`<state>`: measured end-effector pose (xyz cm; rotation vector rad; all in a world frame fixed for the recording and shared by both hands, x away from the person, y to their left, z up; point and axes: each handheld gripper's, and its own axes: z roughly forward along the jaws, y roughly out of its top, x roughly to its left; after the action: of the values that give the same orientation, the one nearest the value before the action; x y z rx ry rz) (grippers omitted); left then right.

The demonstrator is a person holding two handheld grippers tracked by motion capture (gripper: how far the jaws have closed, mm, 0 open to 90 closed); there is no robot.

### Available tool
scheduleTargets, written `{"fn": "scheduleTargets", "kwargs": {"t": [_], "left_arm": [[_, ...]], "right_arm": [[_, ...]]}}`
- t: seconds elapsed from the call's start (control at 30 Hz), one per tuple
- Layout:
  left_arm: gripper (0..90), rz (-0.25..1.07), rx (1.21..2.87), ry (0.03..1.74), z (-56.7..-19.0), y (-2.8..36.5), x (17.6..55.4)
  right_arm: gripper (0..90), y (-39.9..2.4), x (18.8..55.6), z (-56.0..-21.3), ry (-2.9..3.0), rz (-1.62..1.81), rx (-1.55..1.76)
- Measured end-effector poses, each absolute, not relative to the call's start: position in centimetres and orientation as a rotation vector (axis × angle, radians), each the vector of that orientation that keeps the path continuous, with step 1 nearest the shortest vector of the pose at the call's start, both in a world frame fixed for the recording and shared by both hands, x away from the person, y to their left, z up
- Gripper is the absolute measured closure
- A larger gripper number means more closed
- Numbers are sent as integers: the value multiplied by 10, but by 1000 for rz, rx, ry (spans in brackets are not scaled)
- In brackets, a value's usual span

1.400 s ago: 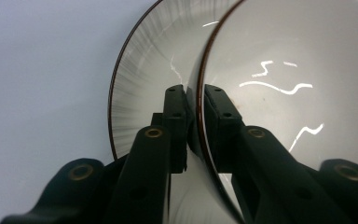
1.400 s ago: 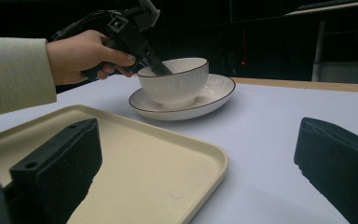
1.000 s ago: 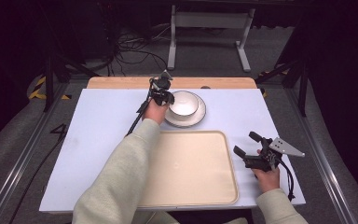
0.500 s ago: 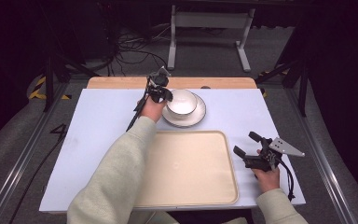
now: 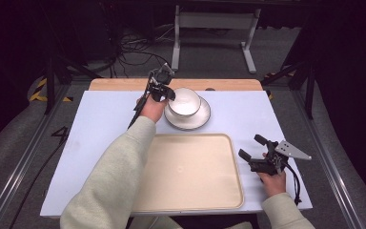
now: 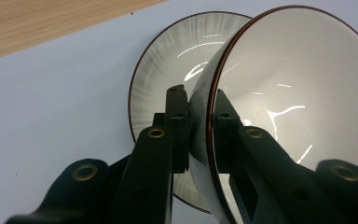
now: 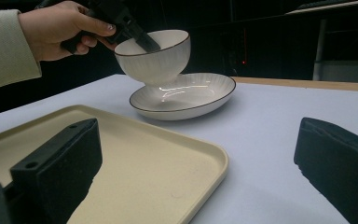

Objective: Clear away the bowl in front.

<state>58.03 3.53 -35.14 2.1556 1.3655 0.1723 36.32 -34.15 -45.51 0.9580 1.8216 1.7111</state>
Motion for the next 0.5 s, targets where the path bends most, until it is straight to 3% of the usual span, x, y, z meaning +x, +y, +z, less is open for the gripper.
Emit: {"fn": "scheduleTargets", "kwargs": {"t": [0.5], "left_arm": [[823,199,2169,1318,-337,40,570]], "right_arm": [[12,-342,364,-455,1823,1716,960]]}}
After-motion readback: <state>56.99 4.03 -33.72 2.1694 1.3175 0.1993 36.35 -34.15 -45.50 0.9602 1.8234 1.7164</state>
